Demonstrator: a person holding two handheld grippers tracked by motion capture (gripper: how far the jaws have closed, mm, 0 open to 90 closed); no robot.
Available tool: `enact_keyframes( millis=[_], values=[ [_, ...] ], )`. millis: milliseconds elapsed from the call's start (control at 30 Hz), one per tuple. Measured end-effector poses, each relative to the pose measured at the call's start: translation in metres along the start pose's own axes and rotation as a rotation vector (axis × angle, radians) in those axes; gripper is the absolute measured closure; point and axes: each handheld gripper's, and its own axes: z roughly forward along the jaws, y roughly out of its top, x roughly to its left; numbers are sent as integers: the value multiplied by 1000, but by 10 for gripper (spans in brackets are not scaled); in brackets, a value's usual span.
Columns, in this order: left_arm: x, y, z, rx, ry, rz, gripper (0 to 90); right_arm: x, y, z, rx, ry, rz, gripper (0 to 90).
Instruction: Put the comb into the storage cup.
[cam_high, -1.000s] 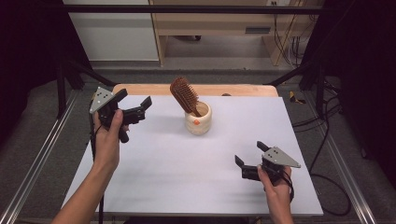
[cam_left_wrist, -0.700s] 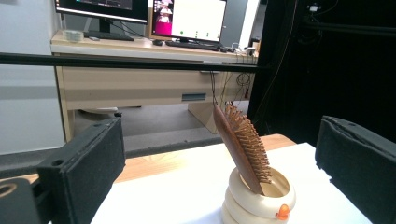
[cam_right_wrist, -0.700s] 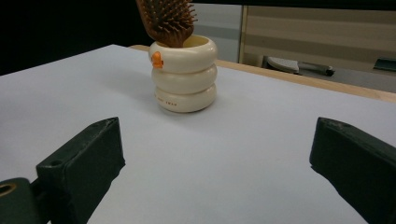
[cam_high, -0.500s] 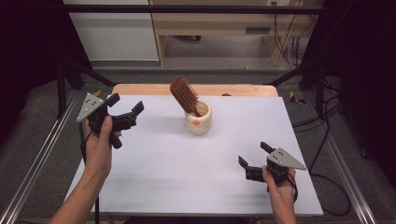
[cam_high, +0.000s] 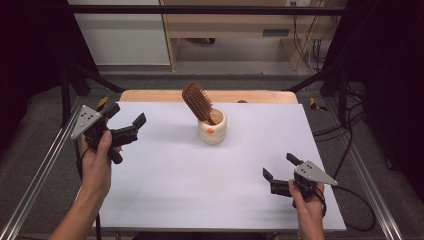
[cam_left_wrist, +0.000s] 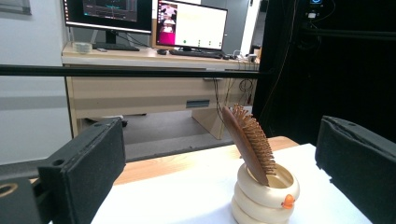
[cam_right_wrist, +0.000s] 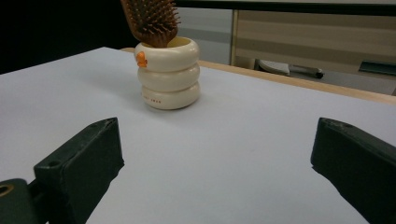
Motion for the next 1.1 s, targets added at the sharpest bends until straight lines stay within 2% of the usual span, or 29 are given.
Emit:
enact_keyframes(
  millis=[267, 733, 900, 1100],
  values=[
    [4, -10, -12, 0, 5, -1, 19, -6, -4, -3, 8, -5, 4, 24],
    [19, -33, -35, -5, 22, -20, 19, -5, -6, 0, 21, 5, -2, 25],
    [19, -42, -41, 3, 21, -25, 20, -5, -7, 1, 24, 8, -6, 25],
    [17, -54, -48, 21, 22, -12, 20, -5, -7, 1, 27, 11, -10, 25]
  ],
)
